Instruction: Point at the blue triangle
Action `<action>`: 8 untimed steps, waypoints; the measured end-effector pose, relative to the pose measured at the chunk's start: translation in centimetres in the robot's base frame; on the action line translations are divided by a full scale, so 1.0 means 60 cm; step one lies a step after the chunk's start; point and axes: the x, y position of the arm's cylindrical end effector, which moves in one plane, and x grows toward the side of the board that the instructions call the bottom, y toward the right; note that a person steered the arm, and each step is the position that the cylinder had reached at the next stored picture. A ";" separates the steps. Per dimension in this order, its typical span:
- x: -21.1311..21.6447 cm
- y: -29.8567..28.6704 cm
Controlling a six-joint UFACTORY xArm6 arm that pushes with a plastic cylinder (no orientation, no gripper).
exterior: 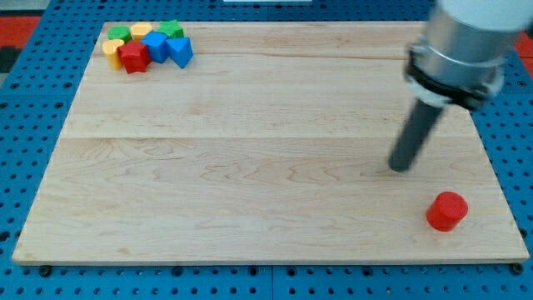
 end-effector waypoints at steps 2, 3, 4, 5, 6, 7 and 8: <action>-0.263 -0.195; -0.368 -0.324; -0.388 -0.353; -0.386 -0.362; -0.382 -0.395; -0.381 -0.403; -0.372 -0.405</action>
